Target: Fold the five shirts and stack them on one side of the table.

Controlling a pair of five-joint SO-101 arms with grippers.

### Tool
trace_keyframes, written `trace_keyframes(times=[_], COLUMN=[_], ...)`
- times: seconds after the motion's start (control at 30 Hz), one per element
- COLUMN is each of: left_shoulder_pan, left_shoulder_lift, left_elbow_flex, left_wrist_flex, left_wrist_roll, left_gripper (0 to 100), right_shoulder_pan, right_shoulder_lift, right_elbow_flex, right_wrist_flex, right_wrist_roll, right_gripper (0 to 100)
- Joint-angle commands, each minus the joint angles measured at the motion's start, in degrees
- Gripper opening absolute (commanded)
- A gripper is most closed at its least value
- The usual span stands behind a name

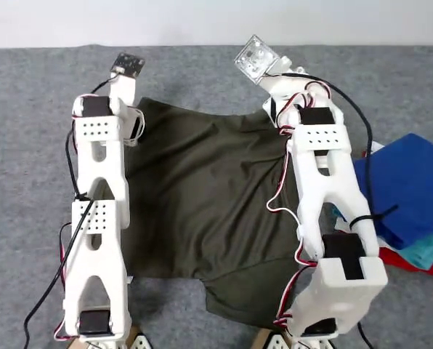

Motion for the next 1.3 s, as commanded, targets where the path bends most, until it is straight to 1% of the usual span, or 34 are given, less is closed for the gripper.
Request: trace_keyframes(times=[0.0, 0.13, 0.27, 0.37, 0.4, 0.53, 0.67, 0.73, 0.8, 0.87, 0.93, 1.07, 1.17, 1.27], left_shoulder_pan=[-0.18, 0.09, 0.09, 0.35, 0.62, 0.62, -0.62, -1.14, -1.76, -2.64, -3.08, -3.43, -3.34, -3.52], left_shoulder_lift=[-1.23, -0.97, -0.79, -1.32, -1.32, -1.41, -1.58, -3.43, -6.77, -10.99, -15.74, -27.08, -35.34, -41.49], left_elbow_flex=[0.04, 0.13, 0.84, 2.77, 2.77, 1.89, -5.05, -6.73, -5.41, -1.19, 6.11, 27.21, 43.56, 57.01], left_wrist_flex=[0.18, 3.96, 6.77, 6.86, 6.86, 6.95, 7.12, 7.21, 7.21, 7.21, 7.21, 7.21, 7.03, 6.95], left_wrist_roll=[0.7, -3.43, -6.51, -9.05, -9.58, -9.76, -9.67, -9.67, -9.58, -9.58, -9.58, -10.81, -14.68, -17.85], left_gripper=[19, 18, 9, 1, 0, 0, 0, 0, 0, 0, 0, 0, 0, 0], right_shoulder_pan=[-0.66, -0.84, -0.92, -0.84, -0.84, -0.84, -0.84, -0.92, -1.1, -1.45, -1.54, -2.42, -3.38, -3.91], right_shoulder_lift=[-0.75, -0.66, -0.66, -0.84, -0.92, -1.27, -3.74, -5.32, -6.46, -7.34, -7.96, -8.22, -8.04, -7.78], right_elbow_flex=[-1.23, -1.23, -1.23, -1.23, -1.23, -1.58, -1.23, -1.32, -1.32, -1.32, -1.32, -1.23, -1.23, -1.23], right_wrist_flex=[0.04, -0.13, -0.22, -0.13, -0.04, 0.13, 0.31, 1.89, 3.65, 5.85, 7.87, 9.19, 10.24, 10.24], right_wrist_roll=[0.35, 0.26, 0.26, 0.26, 0.26, 0.26, 0.26, 0.26, 0.26, 0.44, 0.35, 0.44, 0.44, 0.53], right_gripper=[1.0, 1.0, 1.0, 1.0, 1.0, 1.0, 1.0, 1.0, 1.0, 1.0, 1.0, 1.0, 1.0, 1.0])
